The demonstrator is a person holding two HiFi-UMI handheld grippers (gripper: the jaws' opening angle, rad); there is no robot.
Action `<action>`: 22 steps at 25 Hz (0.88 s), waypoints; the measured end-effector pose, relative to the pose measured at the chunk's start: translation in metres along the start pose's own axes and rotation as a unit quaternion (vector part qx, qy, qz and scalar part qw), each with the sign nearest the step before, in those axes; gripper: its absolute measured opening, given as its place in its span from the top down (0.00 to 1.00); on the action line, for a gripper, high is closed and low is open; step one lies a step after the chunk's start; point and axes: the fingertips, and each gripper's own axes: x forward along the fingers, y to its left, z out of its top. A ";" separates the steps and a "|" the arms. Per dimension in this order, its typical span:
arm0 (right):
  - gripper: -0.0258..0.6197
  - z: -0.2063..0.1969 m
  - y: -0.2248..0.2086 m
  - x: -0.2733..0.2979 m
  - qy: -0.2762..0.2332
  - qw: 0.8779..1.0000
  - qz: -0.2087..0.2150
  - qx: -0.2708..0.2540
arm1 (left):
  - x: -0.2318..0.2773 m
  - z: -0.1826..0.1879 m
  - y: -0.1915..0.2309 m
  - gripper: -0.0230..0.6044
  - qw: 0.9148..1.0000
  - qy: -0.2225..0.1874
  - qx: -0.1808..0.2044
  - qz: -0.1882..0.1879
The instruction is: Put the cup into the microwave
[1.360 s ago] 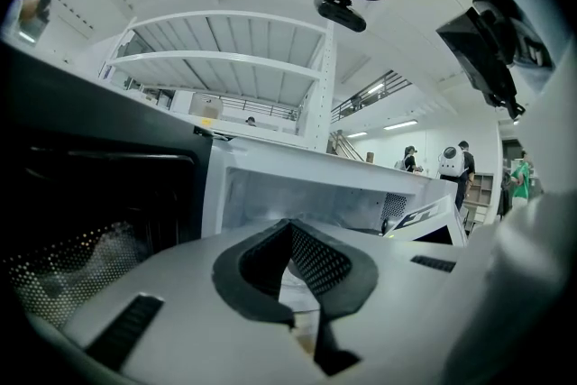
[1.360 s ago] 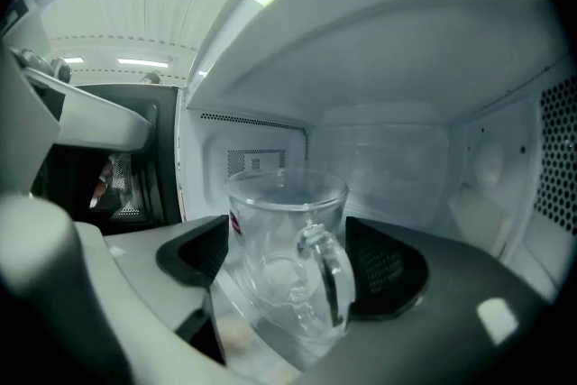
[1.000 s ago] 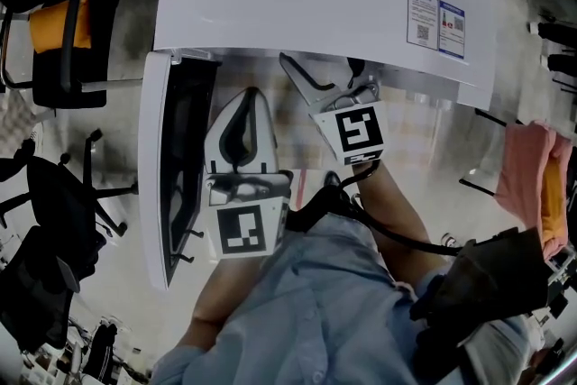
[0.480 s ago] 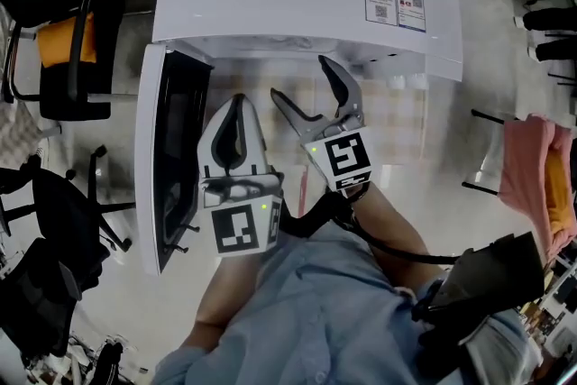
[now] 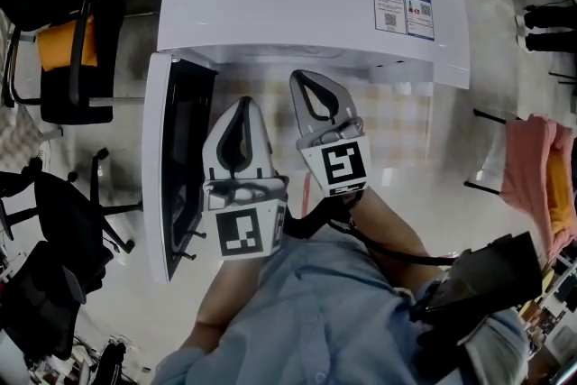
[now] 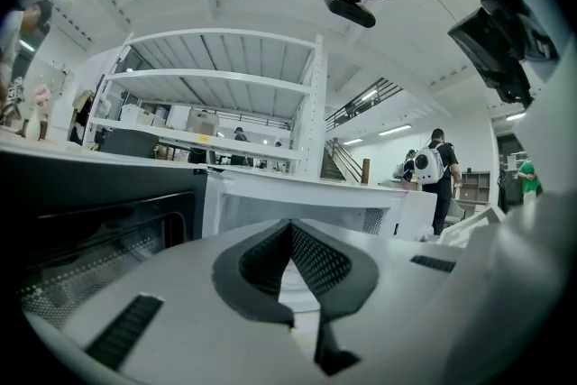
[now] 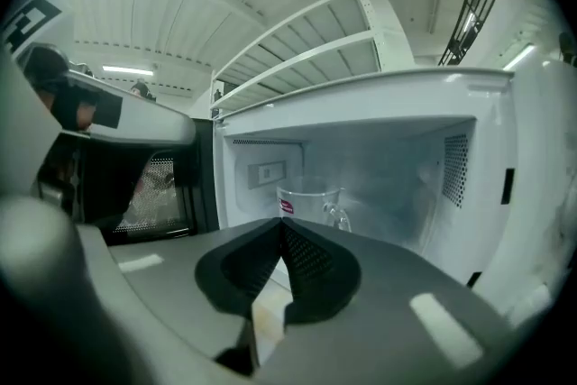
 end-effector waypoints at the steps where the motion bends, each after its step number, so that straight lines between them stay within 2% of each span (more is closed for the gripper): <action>1: 0.96 -0.002 0.000 0.005 0.006 1.000 0.001 0.002 | 0.002 -0.001 -0.001 0.95 1.000 0.001 -0.002 -0.004; 8: 0.96 -0.012 -0.011 0.043 0.025 1.000 -0.010 0.014 | 0.018 -0.015 -0.007 0.95 0.999 0.021 -0.012 -0.028; 22: 0.96 -0.007 -0.018 0.063 0.021 1.000 -0.002 0.003 | 0.038 -0.017 0.006 0.95 0.999 0.025 -0.018 -0.018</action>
